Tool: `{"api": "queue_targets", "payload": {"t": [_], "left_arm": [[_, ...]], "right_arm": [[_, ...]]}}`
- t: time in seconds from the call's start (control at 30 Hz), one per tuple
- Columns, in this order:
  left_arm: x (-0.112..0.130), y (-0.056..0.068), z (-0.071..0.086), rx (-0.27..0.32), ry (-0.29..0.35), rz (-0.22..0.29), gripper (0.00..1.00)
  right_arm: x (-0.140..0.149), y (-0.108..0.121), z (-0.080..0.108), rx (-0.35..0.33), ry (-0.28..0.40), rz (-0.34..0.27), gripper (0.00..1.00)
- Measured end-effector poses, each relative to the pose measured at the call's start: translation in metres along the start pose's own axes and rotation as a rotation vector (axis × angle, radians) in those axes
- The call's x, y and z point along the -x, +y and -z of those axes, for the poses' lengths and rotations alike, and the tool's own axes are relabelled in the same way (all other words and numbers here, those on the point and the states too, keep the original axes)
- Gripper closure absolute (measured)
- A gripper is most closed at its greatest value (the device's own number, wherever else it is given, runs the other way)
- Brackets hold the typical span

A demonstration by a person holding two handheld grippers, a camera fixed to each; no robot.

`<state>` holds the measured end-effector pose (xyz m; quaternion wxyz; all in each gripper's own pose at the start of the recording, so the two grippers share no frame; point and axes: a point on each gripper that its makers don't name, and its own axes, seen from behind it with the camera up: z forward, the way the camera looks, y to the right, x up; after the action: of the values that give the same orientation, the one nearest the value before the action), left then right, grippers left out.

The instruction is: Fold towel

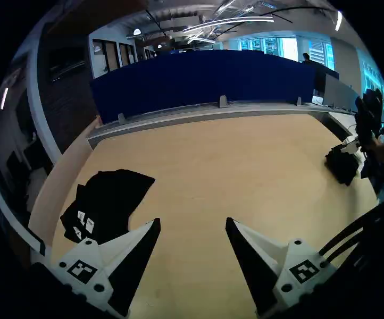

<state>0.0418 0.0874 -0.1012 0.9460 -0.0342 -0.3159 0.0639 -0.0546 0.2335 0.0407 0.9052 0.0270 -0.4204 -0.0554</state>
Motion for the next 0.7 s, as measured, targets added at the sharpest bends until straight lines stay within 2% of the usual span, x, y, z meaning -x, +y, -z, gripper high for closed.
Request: {"api": "queue_targets", "payload": {"t": [0.2,0.4,0.7], "left_arm": [[-0.001,0.002,0.001,0.019,0.008,0.011,0.10],[-0.004,-0.006,0.000,0.013,0.020,0.014,0.10],[-0.010,-0.007,0.002,0.040,0.045,0.021,0.10]], "right_arm": [[-0.001,-0.006,0.019,0.006,0.038,-0.002,0.09],[0.002,-0.012,0.036,0.019,0.061,-0.008,0.09],[0.016,-0.028,0.076,0.044,0.110,-0.062,0.09]]}}
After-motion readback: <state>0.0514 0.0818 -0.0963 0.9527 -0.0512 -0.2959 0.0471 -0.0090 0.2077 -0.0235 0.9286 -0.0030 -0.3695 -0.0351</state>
